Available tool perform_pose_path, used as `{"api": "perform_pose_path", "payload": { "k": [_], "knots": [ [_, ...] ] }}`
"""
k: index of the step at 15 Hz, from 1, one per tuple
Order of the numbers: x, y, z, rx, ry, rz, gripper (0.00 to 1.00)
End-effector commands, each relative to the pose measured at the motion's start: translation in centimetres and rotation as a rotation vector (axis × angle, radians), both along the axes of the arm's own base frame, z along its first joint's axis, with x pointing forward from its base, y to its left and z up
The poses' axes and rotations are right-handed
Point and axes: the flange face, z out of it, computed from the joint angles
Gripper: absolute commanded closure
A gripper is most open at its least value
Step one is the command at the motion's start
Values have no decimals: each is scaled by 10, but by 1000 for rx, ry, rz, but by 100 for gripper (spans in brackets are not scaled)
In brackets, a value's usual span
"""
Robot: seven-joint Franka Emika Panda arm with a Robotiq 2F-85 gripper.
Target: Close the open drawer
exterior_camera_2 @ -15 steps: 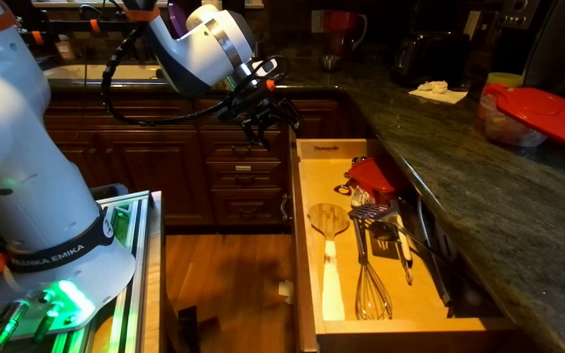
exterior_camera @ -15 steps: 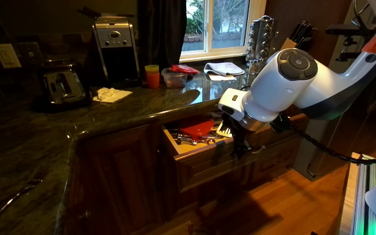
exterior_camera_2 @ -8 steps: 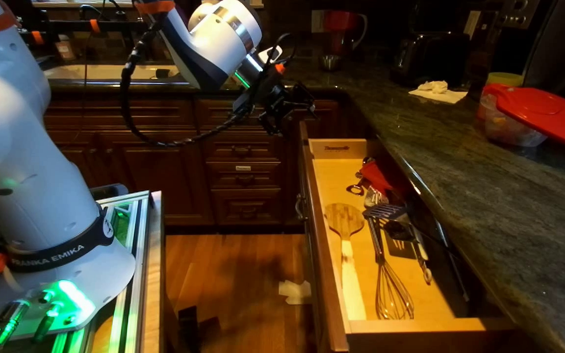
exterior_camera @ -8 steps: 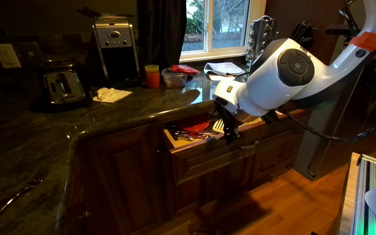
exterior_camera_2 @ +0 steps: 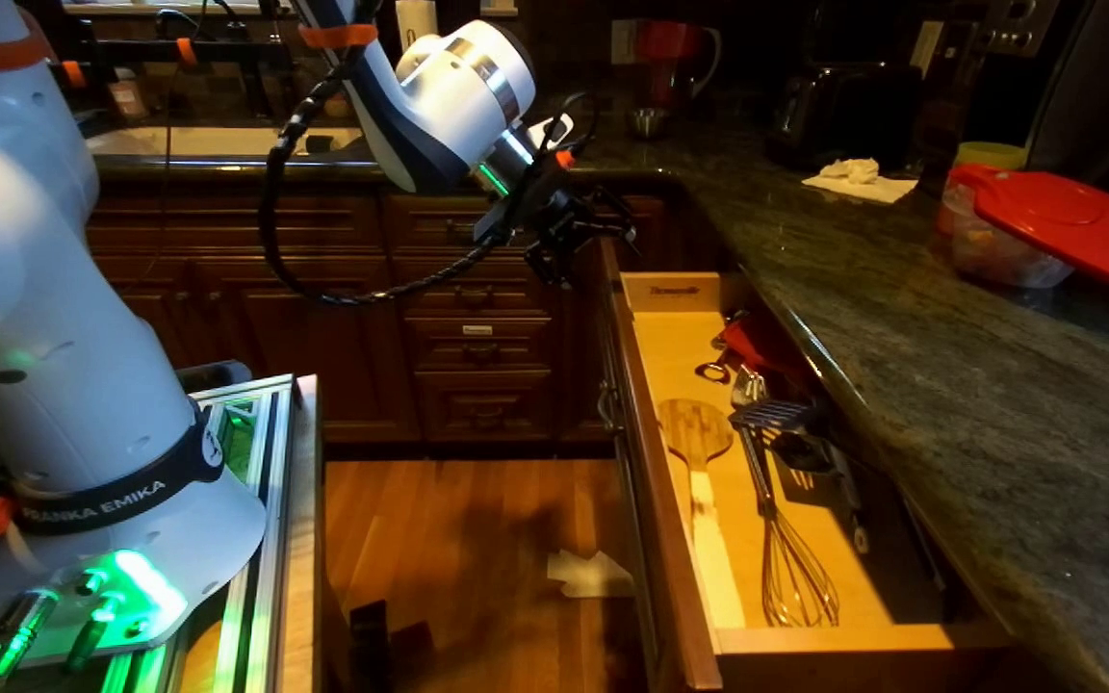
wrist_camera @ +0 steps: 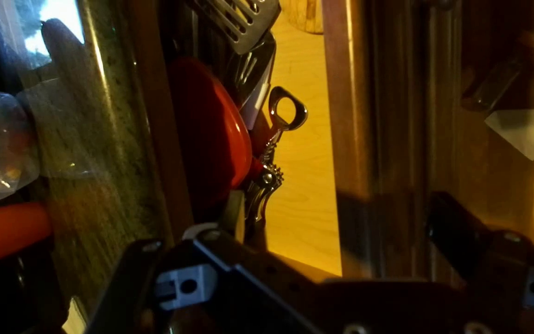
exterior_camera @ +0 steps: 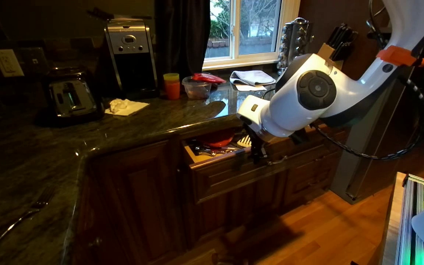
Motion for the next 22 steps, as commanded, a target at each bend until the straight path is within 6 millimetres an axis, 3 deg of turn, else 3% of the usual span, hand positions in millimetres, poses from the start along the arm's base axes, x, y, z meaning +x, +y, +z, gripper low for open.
{"api": "perform_pose_path", "payload": {
  "k": [1, 10, 17, 22],
  "knots": [
    [14, 2, -14, -7, -27, 7, 0],
    [47, -3, -30, -33, -139, 52, 0],
    [69, -8, -30, -70, -321, 42, 0],
    [74, -16, -37, -69, -380, 11, 0]
  ]
}}
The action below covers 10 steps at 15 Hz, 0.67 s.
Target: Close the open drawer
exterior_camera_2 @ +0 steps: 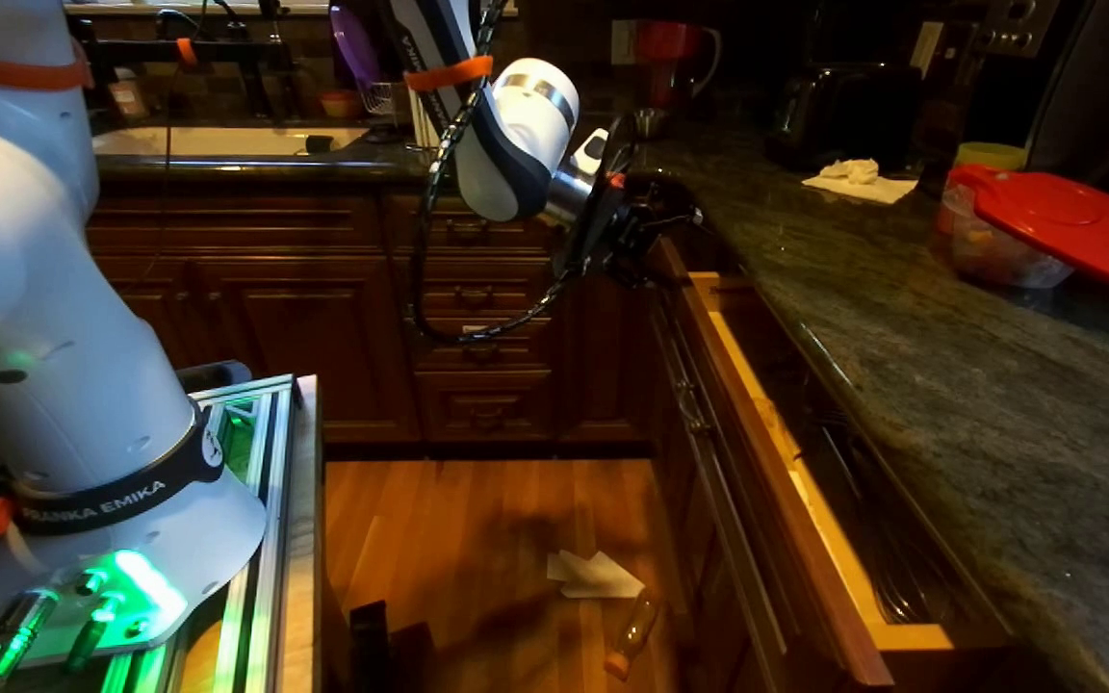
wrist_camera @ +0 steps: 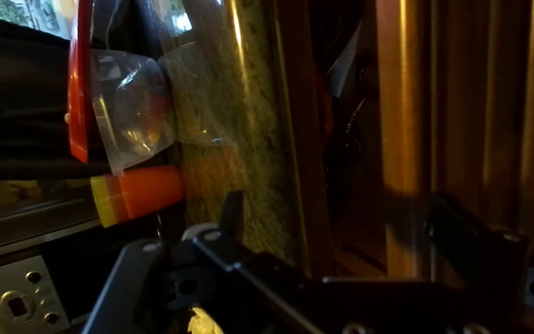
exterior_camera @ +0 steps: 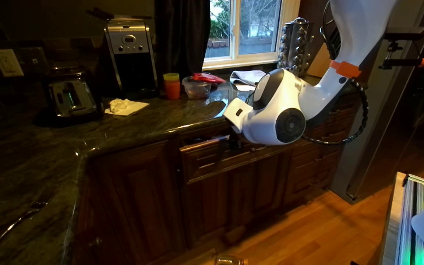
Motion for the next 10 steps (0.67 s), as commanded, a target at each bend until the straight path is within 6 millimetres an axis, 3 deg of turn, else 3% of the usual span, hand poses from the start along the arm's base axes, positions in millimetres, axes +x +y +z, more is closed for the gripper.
{"api": "perform_pose_path", "payload": {
  "k": [1, 10],
  "knots": [
    [2, -1, -10, 24, -32, -7, 0],
    [12, -4, 4, 40, -173, -8, 0]
  ]
}}
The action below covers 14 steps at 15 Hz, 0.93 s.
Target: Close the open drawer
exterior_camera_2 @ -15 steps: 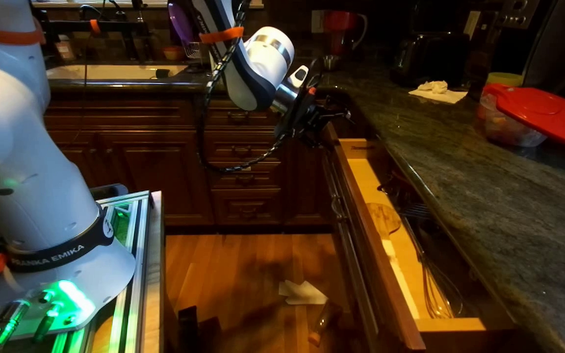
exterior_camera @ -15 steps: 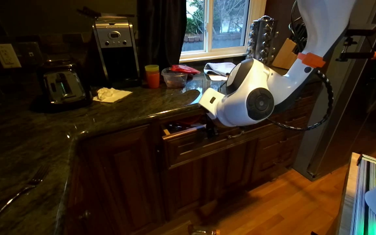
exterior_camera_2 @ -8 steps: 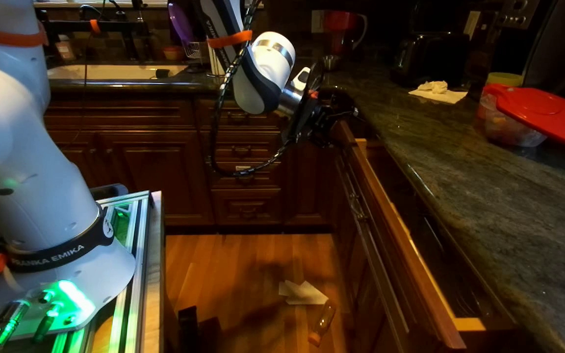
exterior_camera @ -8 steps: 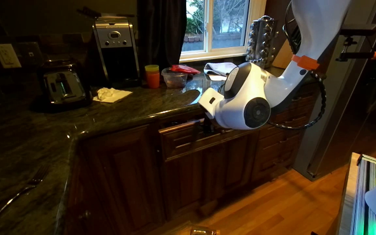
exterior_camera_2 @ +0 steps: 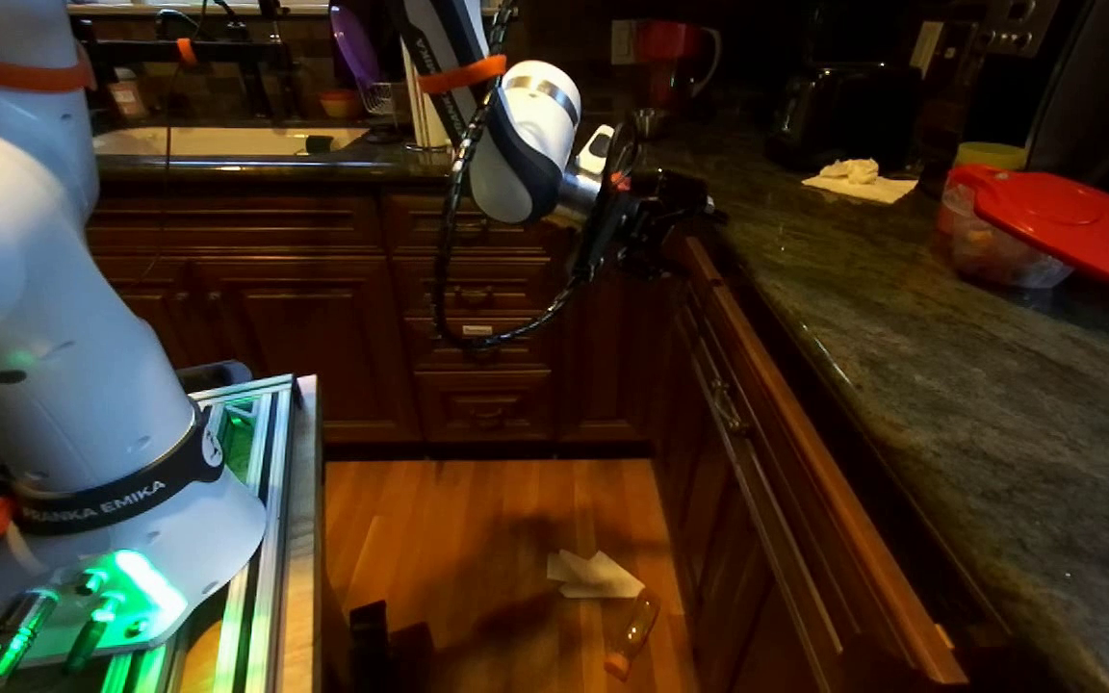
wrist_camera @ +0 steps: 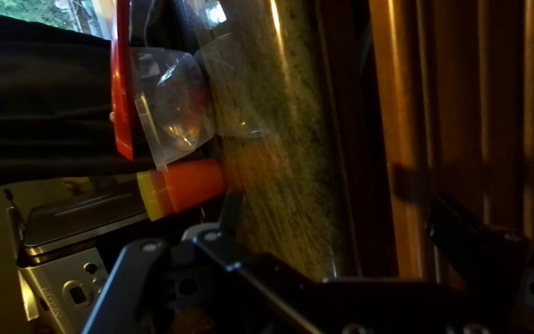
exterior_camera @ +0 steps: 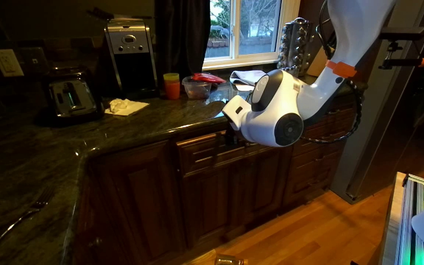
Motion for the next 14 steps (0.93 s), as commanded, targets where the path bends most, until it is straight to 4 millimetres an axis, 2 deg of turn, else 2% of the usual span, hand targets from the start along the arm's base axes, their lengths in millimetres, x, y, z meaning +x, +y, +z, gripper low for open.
{"api": "perform_pose_path", "payload": {
  "k": [1, 8, 11, 14],
  "knots": [
    [-2, 2, 9, 36, -62, -17, 0],
    [-44, 11, 91, 223, 88, -164, 0],
    [-57, -7, 121, 358, 199, -231, 0],
    [-64, -38, 135, 469, 311, -284, 0]
  ]
}}
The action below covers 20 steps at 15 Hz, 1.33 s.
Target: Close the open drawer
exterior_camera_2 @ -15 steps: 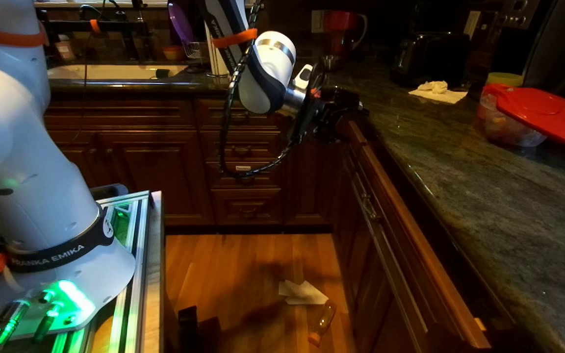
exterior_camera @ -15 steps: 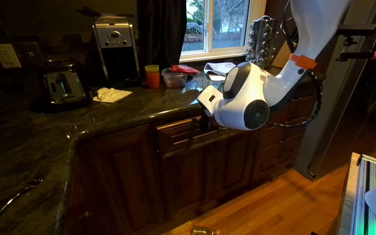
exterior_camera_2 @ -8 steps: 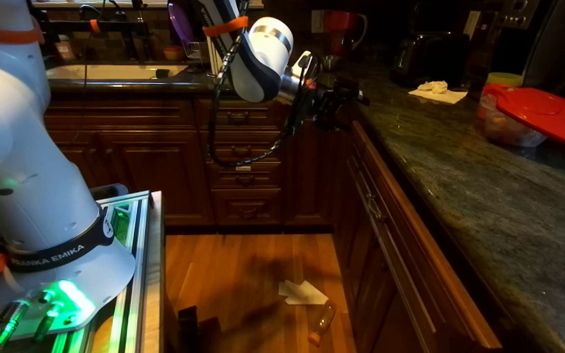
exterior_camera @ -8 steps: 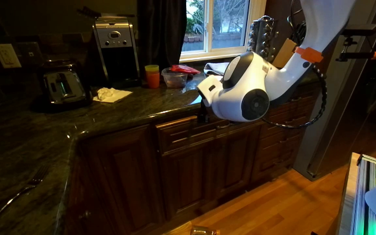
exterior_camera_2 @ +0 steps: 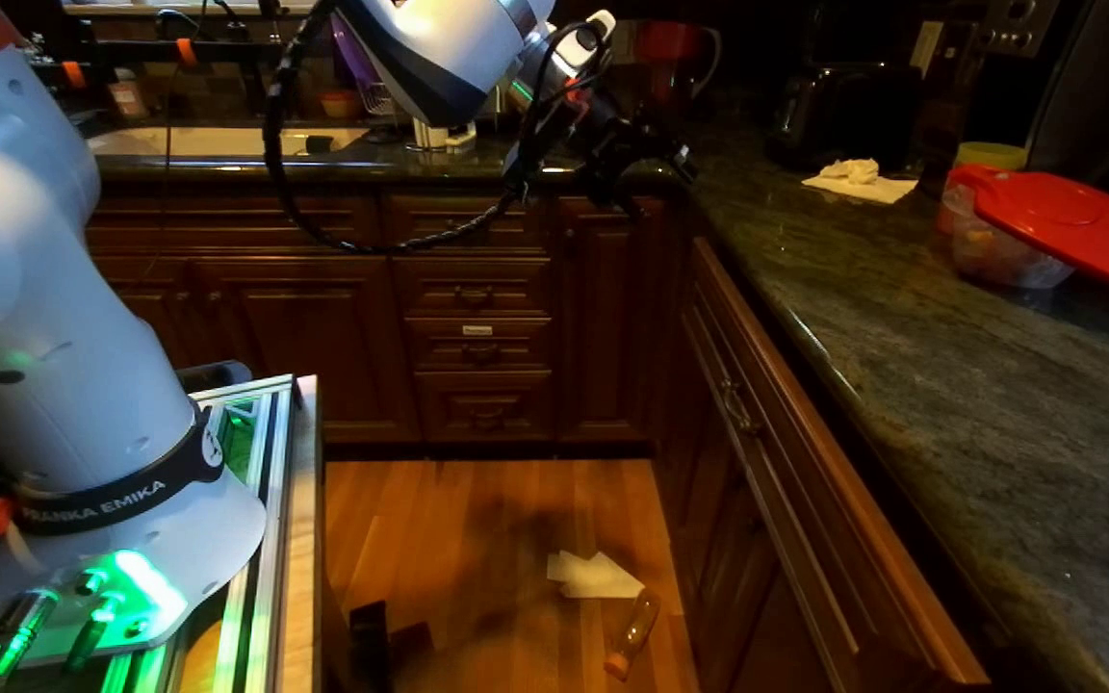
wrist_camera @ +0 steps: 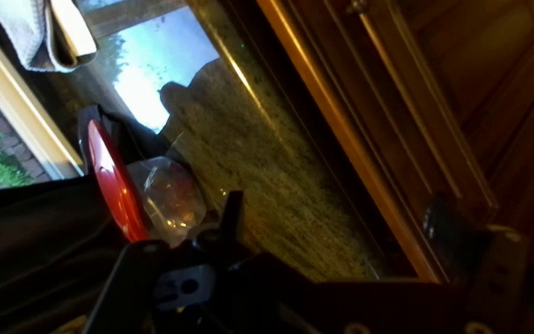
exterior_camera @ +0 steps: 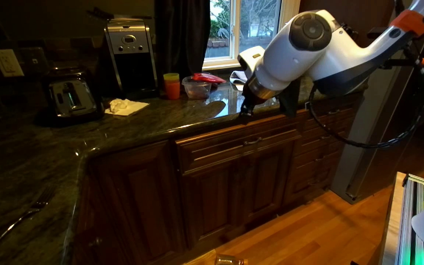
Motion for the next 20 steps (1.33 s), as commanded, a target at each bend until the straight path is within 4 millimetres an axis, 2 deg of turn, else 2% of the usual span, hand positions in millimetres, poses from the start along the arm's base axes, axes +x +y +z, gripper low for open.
{"api": "perform_pose_path", "payload": {
  "k": [1, 3, 5, 6, 8, 13, 15, 17, 20],
  "knots": [
    [-19, -45, 13, 132, 120, -43, 0],
    [-23, -69, 15, 226, 178, -42, 0],
    [-26, -95, 7, 308, 242, -58, 0],
    [-11, -80, 13, 242, 195, -63, 0],
    [-15, -99, 8, 278, 230, -70, 0],
    [-15, -95, 6, 295, 236, -78, 0],
    [-6, -103, 6, 333, 244, -126, 0],
    [6, -120, 2, 386, 281, -197, 0],
    [26, -144, -12, 466, 340, -285, 0]
  ]
}}
